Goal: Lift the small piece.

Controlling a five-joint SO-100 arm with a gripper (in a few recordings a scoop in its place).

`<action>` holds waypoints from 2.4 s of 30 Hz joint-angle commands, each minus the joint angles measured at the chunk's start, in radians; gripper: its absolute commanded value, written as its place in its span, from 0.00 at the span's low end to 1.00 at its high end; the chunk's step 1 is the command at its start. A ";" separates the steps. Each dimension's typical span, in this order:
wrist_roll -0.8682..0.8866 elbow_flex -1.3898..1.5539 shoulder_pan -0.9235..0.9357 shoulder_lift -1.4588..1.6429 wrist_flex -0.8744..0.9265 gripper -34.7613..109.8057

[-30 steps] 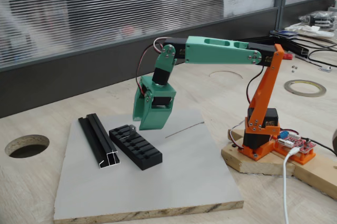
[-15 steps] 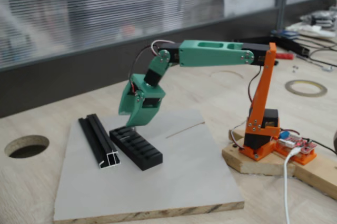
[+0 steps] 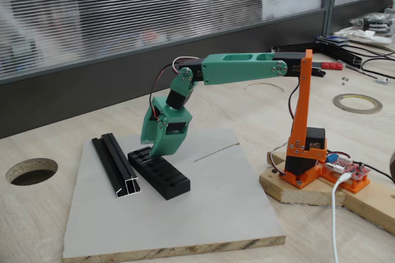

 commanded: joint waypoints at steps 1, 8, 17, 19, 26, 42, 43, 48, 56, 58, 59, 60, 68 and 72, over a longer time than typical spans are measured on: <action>-0.020 -0.031 0.012 0.015 -0.003 0.46; -0.020 -0.164 0.003 -0.083 -0.002 0.46; -0.037 -0.238 0.000 -0.140 0.017 0.46; -0.061 -0.238 0.000 -0.138 0.032 0.46; -0.127 -0.238 0.000 -0.135 0.133 0.46; -0.135 -0.239 0.000 -0.152 0.150 0.45; -0.135 -0.239 0.000 -0.152 0.150 0.45; -0.132 -0.239 0.000 -0.152 0.150 0.46; -0.123 -0.238 0.002 -0.153 0.149 0.45; -0.123 -0.242 0.002 -0.153 0.149 0.45; -0.121 -0.241 0.002 -0.153 0.149 0.45; -0.121 -0.239 0.002 -0.153 0.149 0.45; -0.121 -0.249 0.002 -0.153 0.149 0.45; -0.121 -0.249 0.002 -0.153 0.149 0.45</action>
